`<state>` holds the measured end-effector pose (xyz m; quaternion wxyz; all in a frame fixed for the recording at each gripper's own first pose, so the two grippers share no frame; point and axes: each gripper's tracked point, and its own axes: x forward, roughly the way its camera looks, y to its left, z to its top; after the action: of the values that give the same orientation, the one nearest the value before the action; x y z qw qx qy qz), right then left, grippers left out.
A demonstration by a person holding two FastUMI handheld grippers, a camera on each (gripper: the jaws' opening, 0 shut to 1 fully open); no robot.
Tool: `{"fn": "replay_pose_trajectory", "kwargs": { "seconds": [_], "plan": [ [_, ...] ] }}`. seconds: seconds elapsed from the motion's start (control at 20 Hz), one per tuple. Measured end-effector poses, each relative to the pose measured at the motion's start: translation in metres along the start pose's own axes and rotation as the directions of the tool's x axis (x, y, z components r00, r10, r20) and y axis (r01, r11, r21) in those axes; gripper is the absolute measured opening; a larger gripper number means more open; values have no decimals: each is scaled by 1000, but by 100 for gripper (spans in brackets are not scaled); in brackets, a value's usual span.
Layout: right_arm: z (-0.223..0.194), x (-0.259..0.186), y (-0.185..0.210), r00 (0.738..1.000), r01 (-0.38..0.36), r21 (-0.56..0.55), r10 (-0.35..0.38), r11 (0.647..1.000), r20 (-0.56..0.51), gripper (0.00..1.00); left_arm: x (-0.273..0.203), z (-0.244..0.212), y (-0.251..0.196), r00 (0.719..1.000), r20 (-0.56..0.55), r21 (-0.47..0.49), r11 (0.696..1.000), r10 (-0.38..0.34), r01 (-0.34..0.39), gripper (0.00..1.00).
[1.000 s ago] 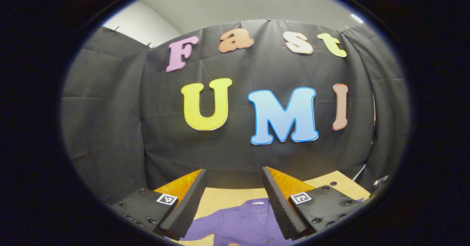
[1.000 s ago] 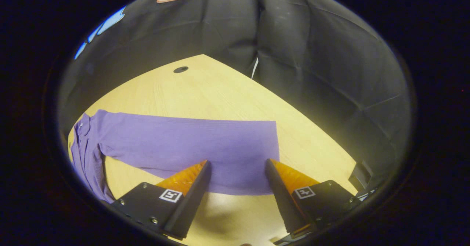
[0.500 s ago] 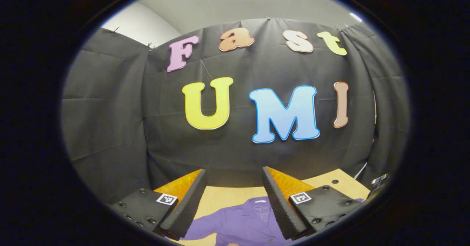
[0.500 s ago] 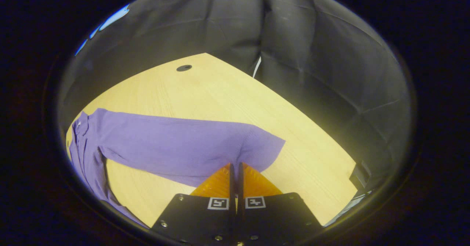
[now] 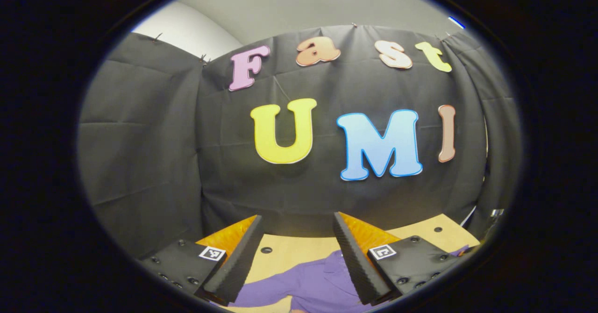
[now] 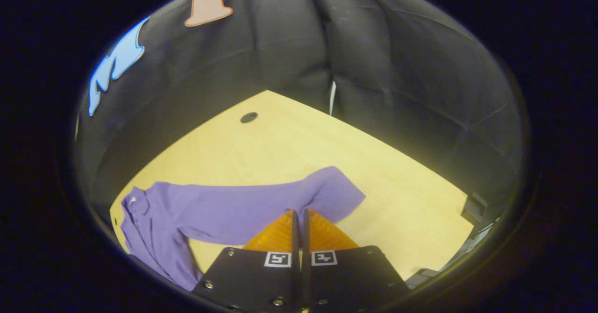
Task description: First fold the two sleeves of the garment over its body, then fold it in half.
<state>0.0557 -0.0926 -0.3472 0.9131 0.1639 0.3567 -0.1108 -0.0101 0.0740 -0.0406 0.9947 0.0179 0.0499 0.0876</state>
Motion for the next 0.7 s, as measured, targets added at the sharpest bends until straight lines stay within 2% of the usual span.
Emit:
{"fn": "replay_pose_trajectory", "kwargs": {
  "seconds": [0.2,0.35,0.5,0.7],
  "plan": [
    [6,-19,88,991,-127,-47,128,991,31,1,0,-10,32,1000,-6,-25,999,24,-24,93],
    [-1,-38,164,970,-238,-97,241,966,22,1,4,-18,62,998,-12,-38,998,54,-54,93],
    [-24,-56,236,941,-337,-153,339,929,-9,1,5,-29,91,996,-24,-31,996,83,-83,93],
    [-70,-78,332,890,-455,-223,448,862,-83,1,2,-38,140,991,-31,-28,991,133,-134,93]
  ]
}}
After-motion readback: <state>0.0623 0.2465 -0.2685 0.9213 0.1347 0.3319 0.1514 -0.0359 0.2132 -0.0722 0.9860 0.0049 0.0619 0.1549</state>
